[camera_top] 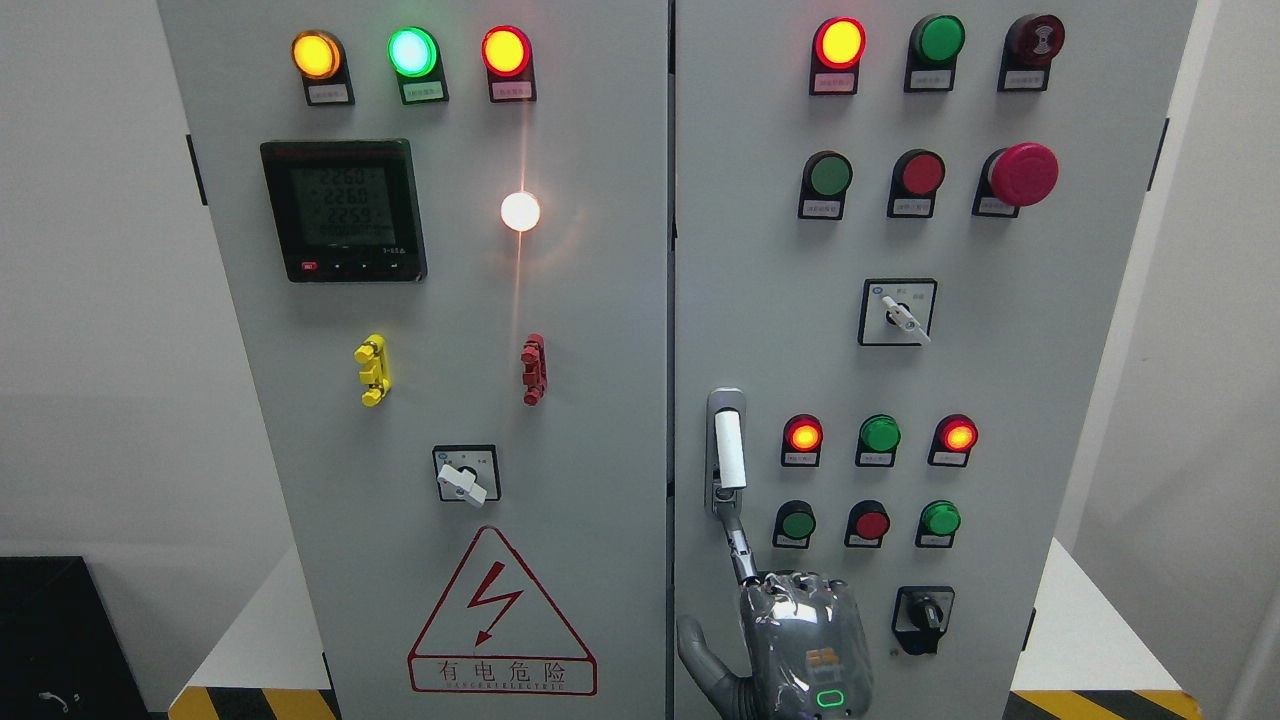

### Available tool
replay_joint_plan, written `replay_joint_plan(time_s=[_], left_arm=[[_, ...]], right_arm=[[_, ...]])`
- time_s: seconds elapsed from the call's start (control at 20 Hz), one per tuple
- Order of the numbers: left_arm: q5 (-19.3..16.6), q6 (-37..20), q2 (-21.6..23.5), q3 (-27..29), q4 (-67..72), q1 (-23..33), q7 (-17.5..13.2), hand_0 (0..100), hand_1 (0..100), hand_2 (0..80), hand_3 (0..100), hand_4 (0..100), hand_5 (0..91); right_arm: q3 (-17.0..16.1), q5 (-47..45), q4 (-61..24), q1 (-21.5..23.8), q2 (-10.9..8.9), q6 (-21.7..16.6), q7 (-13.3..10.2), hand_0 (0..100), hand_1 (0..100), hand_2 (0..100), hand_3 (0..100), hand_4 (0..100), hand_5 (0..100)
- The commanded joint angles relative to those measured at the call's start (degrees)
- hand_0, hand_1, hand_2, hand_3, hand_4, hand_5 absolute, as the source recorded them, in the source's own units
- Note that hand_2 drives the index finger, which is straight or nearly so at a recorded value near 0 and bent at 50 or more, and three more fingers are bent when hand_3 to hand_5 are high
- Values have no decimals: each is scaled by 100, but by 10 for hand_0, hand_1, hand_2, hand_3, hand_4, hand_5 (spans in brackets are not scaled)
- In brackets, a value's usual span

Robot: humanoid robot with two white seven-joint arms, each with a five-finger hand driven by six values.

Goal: Release door handle

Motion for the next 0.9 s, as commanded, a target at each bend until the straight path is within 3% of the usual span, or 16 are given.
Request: replay_joint_plan(time_s=[0.0,0.85], left_arm=[[0,3,0,0,0,105,-3,120,556,0,0,0,0],[0,3,0,0,0,105,-3,120,556,0,0,0,0]], right_arm=[[3,0,-29,3,1,1,-13,400,275,22,1000,996,1000],[29,-17,-134,-5,1,-7,-48,401,274,3,1000,982,1000]])
